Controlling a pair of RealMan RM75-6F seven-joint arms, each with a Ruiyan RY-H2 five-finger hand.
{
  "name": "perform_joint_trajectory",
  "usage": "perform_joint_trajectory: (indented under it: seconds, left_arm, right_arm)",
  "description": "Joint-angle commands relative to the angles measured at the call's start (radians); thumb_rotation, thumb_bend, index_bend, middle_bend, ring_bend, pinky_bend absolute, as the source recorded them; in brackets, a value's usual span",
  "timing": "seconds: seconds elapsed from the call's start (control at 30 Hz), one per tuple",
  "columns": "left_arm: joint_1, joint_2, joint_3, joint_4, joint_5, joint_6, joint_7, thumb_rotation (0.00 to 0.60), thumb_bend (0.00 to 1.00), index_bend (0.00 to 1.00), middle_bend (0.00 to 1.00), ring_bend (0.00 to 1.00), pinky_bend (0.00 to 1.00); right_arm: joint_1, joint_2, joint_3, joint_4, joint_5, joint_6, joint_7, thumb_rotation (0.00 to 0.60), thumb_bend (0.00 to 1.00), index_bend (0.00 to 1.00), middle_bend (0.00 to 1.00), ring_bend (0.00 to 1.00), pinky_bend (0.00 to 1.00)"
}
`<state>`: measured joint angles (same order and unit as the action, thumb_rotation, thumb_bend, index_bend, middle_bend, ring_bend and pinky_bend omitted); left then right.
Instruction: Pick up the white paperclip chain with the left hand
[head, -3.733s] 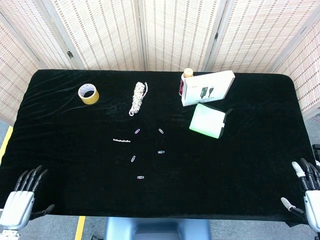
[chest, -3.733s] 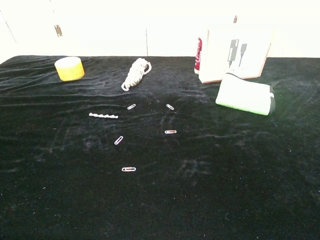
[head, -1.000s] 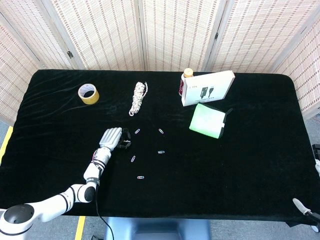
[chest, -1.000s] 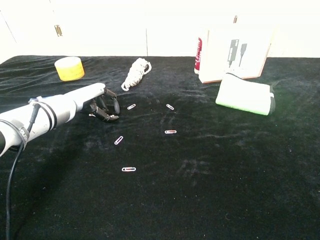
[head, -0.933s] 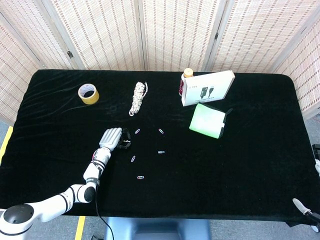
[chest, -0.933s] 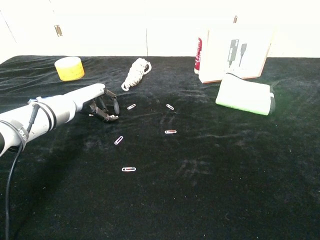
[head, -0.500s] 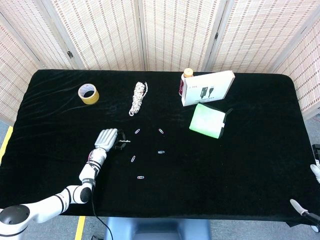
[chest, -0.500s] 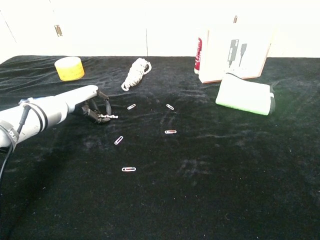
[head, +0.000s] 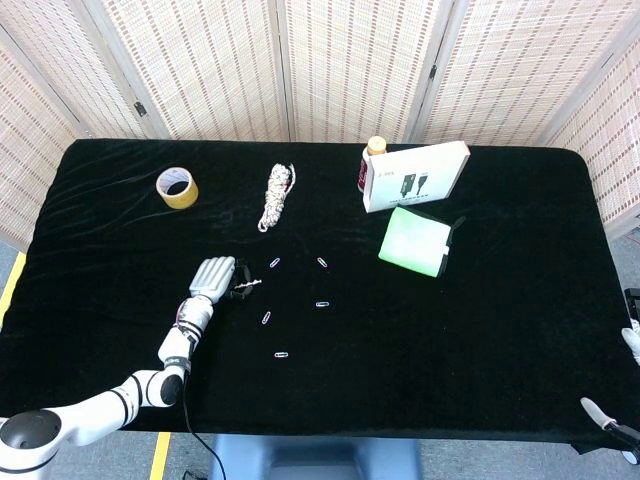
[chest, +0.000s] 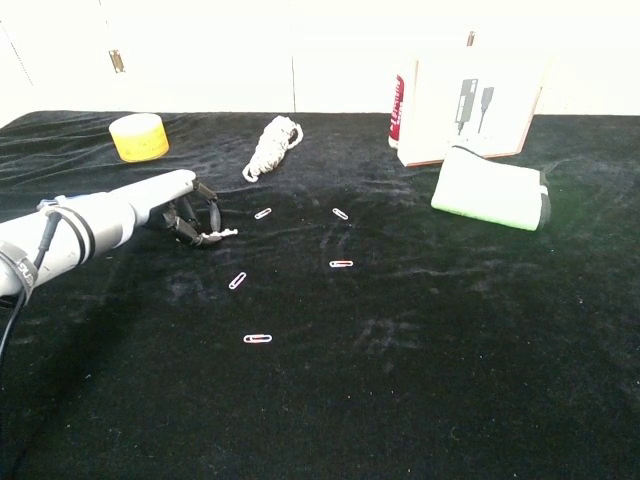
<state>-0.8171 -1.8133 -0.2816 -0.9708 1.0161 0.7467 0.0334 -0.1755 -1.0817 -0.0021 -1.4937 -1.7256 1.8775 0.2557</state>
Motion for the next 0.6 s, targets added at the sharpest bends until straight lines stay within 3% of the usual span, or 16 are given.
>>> perform_joint_trajectory:
  seconds: [0.03,0.33,0.6]
  left_arm:
    - [-0.001,-0.011,-0.002,0.014,0.000,0.009,0.002,0.600,0.44,0.67,1.00,1.00,1.00]
    - [0.013,-0.006,-0.013,-0.006,0.009,0.070,0.012,0.600,0.45,0.82,1.00,1.00,1.00]
    - [0.061,0.037,-0.021,-0.120,0.019,0.165,0.016,0.600,0.48,0.85,1.00,1.00,1.00]
  right_arm:
    - [0.000,0.000,0.000,-0.001,0.000,0.000,-0.001,0.600,0.09,0.00,0.00,0.00,0.00]
    - [0.000,0.000,0.000,0.000,-0.001,0.001,0.000,0.600,0.09,0.00,0.00,0.00,0.00]
    - [-0.001,-0.005,0.003,0.009,-0.009,0.014,0.005,0.600,0.09,0.00,0.00,0.00,0.00]
